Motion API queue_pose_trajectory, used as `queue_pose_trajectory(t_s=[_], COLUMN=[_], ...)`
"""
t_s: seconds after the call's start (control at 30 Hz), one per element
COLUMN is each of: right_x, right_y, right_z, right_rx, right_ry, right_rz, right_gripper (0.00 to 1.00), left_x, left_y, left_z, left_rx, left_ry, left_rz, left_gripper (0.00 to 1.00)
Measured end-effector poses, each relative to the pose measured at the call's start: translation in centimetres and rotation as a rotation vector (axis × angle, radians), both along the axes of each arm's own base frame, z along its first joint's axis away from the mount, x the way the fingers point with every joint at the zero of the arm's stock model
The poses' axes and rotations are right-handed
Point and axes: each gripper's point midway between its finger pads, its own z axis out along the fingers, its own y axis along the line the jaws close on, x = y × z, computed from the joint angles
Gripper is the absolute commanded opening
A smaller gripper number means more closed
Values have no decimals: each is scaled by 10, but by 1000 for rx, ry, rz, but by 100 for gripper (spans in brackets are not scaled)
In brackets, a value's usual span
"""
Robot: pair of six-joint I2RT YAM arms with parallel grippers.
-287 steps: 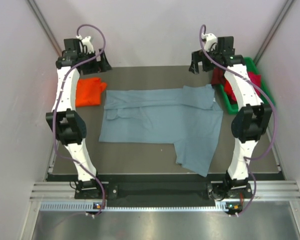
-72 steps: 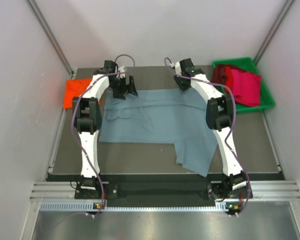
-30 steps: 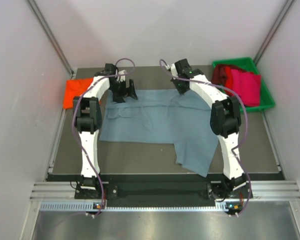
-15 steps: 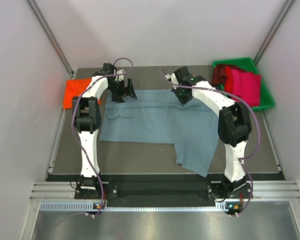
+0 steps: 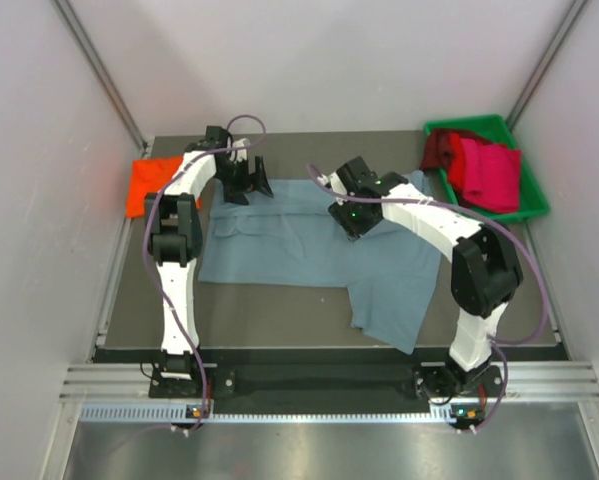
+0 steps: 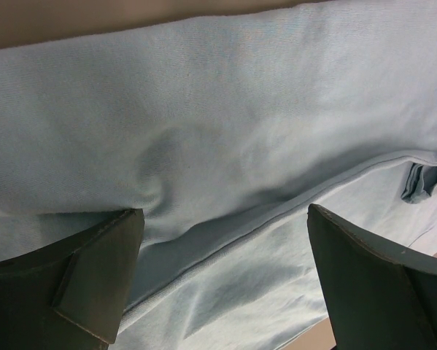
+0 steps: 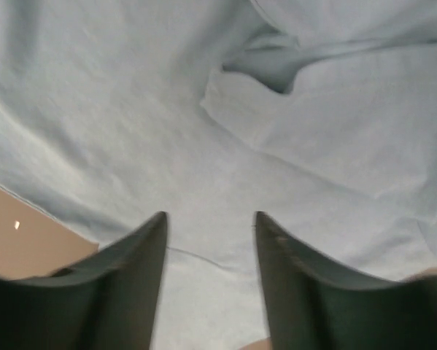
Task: Fold and stack the t-shirts
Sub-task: Fold the tshirt
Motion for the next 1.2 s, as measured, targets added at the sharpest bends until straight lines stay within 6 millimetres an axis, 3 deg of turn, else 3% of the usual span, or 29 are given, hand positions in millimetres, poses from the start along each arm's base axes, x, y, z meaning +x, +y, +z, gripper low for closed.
queue_pose_trajectory(t_s=[0.1,0.2,0.4,0.47,0.53,0.73,1.03,1.2], right_x=[0,16,101,126,139,151,158,157], right_y=[-9,-20,-73,-94,-107,-110,-102,-95], right_z=[3,13,42,37,26,-16,-11,-18], right_rx=[-14,-17,-8,-30,-55,-98,-72,-46], right_ry=[-8,-44,-184,-206,-200,-133,-142,-119], right_rz=[-15,-43,-182,-215,-228,-190,-170,-142], right_gripper=[55,55,58,58,58,57,57,57], left_x=[0,0,-1,-1,-2,-1,-1,-1], left_y=[0,0,0,0,0,0,1,0], left_z=[0,0,0,0,0,1,-1,-1], left_rx=[1,1,2,0,-4,-12,-17,-18], left_ry=[0,0,-5,-10,-14,-16,-16,-14], left_rz=[0,-1,-13,-28,-37,-35,-30,-27], left_gripper=[99,99,99,99,99,96,95,99])
